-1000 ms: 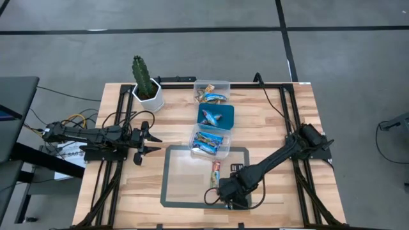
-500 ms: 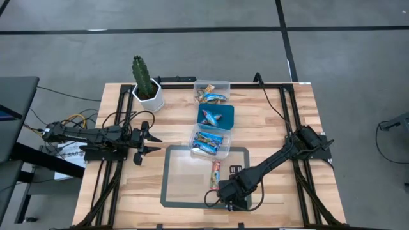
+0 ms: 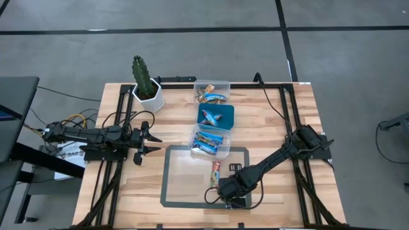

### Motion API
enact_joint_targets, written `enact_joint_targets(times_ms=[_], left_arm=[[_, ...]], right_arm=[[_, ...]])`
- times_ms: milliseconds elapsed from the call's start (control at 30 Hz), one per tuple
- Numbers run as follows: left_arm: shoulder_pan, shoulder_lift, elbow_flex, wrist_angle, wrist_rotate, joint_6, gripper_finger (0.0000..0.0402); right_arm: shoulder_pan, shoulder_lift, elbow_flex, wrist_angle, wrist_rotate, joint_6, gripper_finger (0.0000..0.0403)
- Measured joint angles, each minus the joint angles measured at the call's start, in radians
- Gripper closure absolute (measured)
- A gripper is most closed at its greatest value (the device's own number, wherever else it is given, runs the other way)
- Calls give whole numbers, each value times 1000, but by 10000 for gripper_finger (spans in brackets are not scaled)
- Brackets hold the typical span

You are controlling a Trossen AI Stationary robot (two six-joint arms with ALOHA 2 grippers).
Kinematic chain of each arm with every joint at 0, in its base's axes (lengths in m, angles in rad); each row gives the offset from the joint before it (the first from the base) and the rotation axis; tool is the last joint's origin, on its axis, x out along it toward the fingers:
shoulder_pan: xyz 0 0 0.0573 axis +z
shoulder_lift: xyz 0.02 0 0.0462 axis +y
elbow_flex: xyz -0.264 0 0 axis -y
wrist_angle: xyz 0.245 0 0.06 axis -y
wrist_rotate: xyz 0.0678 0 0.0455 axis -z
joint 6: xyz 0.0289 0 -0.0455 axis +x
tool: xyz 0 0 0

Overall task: Pick and place Granola Bars by type
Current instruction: Put the red granola bar into the blue bin

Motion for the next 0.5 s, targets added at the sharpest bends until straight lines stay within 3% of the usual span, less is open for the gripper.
enact_joint_targets(times_ms=[167, 500], left_arm=[[0, 0, 0, 0, 0, 0, 258], [0, 0, 0, 0, 0, 0, 258]], right_arm=[[0, -7, -2, 9, 0, 0, 393], [-3, -68, 64, 181, -4, -9, 390]])
